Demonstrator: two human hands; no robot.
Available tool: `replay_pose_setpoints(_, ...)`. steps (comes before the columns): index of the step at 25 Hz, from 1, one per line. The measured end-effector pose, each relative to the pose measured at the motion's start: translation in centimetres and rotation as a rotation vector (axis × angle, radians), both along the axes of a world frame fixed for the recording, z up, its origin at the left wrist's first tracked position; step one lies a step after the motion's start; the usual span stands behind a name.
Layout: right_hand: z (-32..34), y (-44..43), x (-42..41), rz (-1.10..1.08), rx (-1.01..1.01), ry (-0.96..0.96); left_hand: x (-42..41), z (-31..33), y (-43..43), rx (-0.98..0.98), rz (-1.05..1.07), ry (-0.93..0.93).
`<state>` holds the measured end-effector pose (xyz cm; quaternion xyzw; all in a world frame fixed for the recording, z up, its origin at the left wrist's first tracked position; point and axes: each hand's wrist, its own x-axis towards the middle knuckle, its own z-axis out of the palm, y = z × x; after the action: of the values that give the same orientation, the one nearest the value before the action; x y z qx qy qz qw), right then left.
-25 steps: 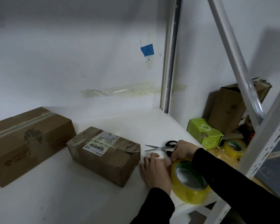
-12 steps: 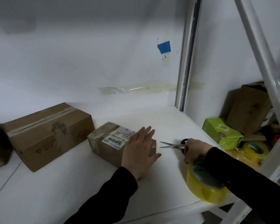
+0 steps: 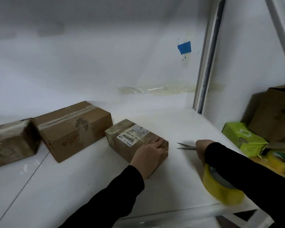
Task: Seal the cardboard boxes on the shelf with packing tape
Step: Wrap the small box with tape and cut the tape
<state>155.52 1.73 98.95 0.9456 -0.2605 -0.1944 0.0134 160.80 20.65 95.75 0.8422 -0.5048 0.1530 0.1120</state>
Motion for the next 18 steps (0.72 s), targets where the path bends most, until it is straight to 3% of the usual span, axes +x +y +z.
replay_pose_setpoints(2,-0.3,0.7,0.4,-0.037,-0.045,-0.027,0.2,-0.8,0.7,0.012,0.009,-0.012)
replay_pose_setpoints(6,-1.6,0.8,0.9,-0.004,-0.170,0.026,-0.7,0.0,0.6,-0.016,0.014,0.226)
replay_pose_setpoints(9,-1.6,0.4,0.9,0.001,-0.168,0.029,-0.5,-0.1,0.5,-0.087,0.135,0.226)
replay_pose_setpoints(13,-1.0,0.3,-0.2,-0.003,-0.158,-0.050,-0.1,-1.0,0.5,-0.021,0.254,0.217)
replay_pose_setpoints(18,-1.2,0.8,-0.5,-0.032,-0.215,-0.053,-0.7,-0.6,0.4,-0.082,0.207,0.192)
